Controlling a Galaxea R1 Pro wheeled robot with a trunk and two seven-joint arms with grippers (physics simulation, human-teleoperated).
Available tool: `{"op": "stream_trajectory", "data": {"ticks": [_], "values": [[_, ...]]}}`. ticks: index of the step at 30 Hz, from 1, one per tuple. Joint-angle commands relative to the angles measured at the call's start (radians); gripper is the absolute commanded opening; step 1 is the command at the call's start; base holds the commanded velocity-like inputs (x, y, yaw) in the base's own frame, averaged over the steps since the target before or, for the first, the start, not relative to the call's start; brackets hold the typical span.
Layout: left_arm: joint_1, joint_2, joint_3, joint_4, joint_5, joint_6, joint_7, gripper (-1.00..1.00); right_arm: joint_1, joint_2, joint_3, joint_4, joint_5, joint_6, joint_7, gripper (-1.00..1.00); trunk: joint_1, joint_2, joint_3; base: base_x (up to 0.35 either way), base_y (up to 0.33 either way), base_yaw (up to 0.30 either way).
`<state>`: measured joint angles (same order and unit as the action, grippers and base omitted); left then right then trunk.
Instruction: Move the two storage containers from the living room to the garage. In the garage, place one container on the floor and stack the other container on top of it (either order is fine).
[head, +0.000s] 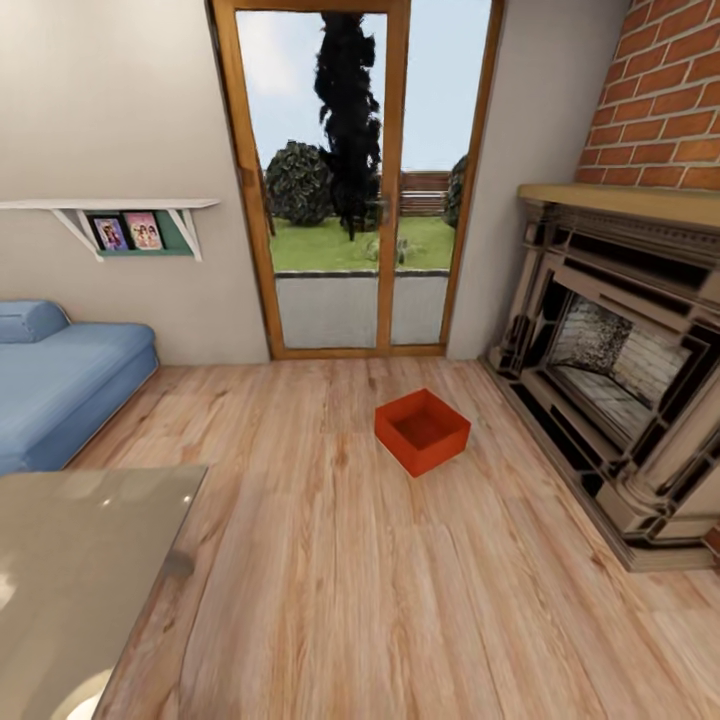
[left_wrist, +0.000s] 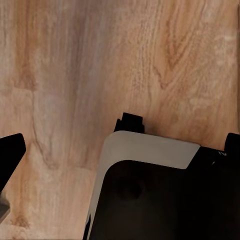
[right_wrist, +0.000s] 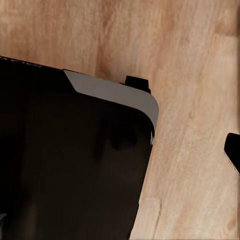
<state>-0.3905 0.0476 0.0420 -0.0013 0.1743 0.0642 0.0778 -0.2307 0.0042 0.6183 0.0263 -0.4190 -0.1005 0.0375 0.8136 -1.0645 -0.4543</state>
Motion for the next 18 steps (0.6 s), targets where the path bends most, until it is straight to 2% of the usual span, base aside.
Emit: {"op": "stream_trajectory", "data": {"ticks": [1, 8, 18], "values": [[-0.001, 0.000, 0.003, 0.000, 0.005, 0.003, 0.002, 1.00, -0.001, 0.000, 0.008, 0.003, -0.011, -0.005, 0.004, 1.00, 0.001, -0.001, -0.001, 0.322, 0.000, 0.000], [-0.001, 0.000, 0.003, 0.000, 0.005, 0.003, 0.002, 1.00, -0.001, 0.000, 0.008, 0.003, -0.011, -0.005, 0.004, 1.00, 0.001, -0.001, -0.001, 0.322, 0.000, 0.038], [-0.001, 0.000, 0.003, 0.000, 0.005, 0.003, 0.002, 1.00, -0.001, 0.000, 0.008, 0.003, -0.011, -0.005, 0.004, 1.00, 0.001, -0.001, -0.001, 0.322, 0.000, 0.228]]}}
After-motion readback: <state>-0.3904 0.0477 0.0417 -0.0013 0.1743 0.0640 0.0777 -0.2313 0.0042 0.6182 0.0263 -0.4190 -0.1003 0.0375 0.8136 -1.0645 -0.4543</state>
